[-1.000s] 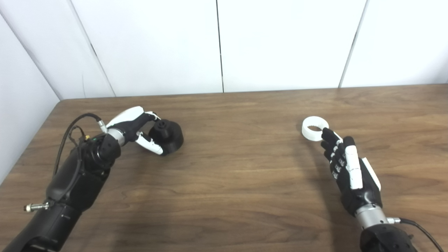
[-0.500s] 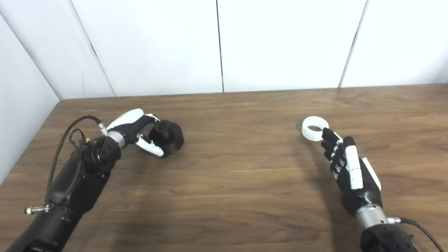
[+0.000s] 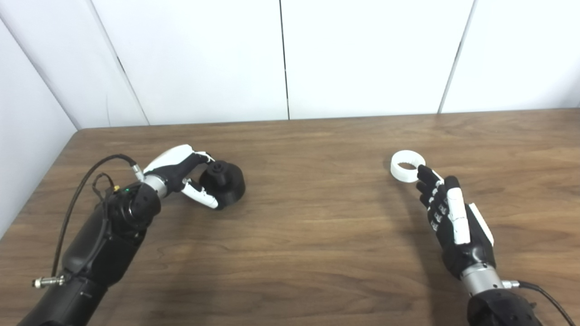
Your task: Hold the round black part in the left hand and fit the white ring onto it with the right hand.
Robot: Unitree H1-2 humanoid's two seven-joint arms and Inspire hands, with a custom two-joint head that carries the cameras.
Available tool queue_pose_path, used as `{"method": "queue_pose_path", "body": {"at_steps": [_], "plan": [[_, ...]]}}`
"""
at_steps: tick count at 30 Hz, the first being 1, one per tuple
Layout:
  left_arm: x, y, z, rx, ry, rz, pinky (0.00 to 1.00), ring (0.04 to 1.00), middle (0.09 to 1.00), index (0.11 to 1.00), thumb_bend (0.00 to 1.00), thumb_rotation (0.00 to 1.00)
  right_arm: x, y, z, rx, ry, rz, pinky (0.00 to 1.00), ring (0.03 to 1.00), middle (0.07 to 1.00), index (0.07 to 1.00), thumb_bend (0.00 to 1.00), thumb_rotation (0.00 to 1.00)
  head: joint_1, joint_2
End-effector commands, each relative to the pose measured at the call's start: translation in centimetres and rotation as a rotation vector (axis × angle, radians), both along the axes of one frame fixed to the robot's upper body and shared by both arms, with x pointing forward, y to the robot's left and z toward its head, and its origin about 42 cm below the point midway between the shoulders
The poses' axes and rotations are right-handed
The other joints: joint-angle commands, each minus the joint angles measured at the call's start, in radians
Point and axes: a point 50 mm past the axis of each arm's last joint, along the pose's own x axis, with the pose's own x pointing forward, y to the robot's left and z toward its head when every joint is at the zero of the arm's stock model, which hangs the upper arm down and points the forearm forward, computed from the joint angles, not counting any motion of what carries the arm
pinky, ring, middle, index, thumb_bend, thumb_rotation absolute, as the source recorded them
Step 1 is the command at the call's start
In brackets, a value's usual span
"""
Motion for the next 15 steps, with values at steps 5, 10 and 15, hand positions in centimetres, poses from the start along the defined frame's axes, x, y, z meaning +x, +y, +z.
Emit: {"method": "queue_pose_path", "body": {"at_steps": [5, 10, 15], "plan": [[0.0, -1.2, 2.8, 0.003, -0.086, -0.048, 1.00, 1.000, 0.959, 0.718, 0.90, 0.25, 0.5, 0.3, 1.3, -0.006, -0.064, 0.017, 1.00, 0.958, 0.943, 0.898, 0.61, 1.00, 0.000, 0.001], [-0.8, -2.3, 2.9, -0.020, -0.087, -0.074, 0.97, 1.000, 0.956, 0.714, 0.90, 0.23, 0.5, 0.4, 1.2, -0.004, -0.062, 0.021, 1.00, 0.963, 0.944, 0.899, 0.61, 1.00, -0.002, 0.004], [-1.9, -3.6, 2.8, -0.023, -0.084, -0.130, 0.95, 1.000, 0.956, 0.711, 0.89, 0.23, 0.4, 0.4, 1.3, -0.006, -0.063, 0.021, 1.00, 0.964, 0.947, 0.902, 0.60, 1.00, -0.001, 0.004]]}}
